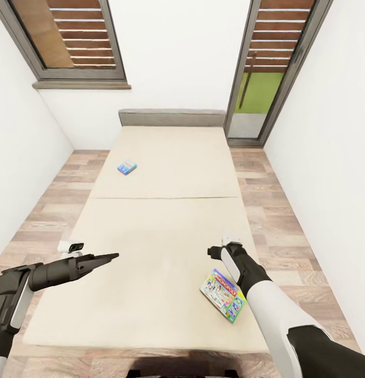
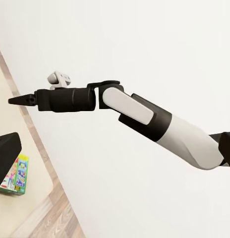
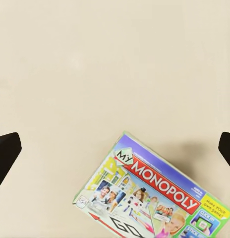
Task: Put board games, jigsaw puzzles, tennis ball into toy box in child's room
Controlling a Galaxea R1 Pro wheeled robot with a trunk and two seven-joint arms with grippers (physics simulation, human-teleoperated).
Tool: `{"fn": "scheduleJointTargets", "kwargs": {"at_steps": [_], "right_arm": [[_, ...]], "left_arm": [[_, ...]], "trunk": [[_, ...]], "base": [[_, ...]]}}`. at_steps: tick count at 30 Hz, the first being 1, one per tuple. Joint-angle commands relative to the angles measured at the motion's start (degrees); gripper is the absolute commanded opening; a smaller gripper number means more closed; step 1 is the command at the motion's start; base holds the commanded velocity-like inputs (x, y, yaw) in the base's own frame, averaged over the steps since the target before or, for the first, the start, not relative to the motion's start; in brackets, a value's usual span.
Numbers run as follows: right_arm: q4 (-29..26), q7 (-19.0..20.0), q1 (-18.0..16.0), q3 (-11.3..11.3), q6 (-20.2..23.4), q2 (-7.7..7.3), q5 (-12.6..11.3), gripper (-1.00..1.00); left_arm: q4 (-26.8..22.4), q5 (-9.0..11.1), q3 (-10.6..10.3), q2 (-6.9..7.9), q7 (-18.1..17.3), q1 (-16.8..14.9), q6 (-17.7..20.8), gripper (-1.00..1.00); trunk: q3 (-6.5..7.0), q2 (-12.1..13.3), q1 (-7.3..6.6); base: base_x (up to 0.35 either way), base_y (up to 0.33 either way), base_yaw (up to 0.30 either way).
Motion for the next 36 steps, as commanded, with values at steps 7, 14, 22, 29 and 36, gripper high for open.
{"fn": "scheduleJointTargets", "kwargs": {"at_steps": [7, 14, 22, 29, 36], "right_arm": [[0.19, -0.52, -0.01, 0.31, -1.36, -0.19, -0.64, 1.00], [1.30, -0.52, -0.03, 0.31, -2.60, -0.33, -0.65, 1.00], [1.49, -0.52, -0.09, 0.31, -4.28, -0.32, -0.66, 1.00], [1.51, -0.50, -0.10, 0.31, -4.86, -0.32, -0.65, 1.00], [1.57, -0.51, -0.10, 0.31, -6.26, -0.31, -0.65, 1.00]], "left_arm": [[-0.01, -0.03, -0.01, 0.02, -0.22, -0.03, 0.61, 1.00], [-0.01, -0.03, -0.01, 0.02, -0.22, -0.03, 0.61, 1.00], [-0.01, -0.03, -0.01, 0.02, -0.22, -0.03, 0.61, 1.00], [-0.01, -0.03, -0.01, 0.02, -0.22, -0.03, 0.61, 1.00], [-0.01, -0.03, -0.01, 0.02, -0.22, -0.03, 0.61, 1.00]], "trunk": [[-0.74, -0.10, 0.03], [-1.40, -0.10, 0.03], [-2.16, -0.10, 0.03], [-2.82, -0.10, 0.03], [-3.47, -0.10, 0.03]], "base": [[0.000, 0.000, 0.000], [0.000, 0.000, 0.000], [0.000, 0.000, 0.000], [0.000, 0.000, 0.000], [0.000, 0.000, 0.000]]}}
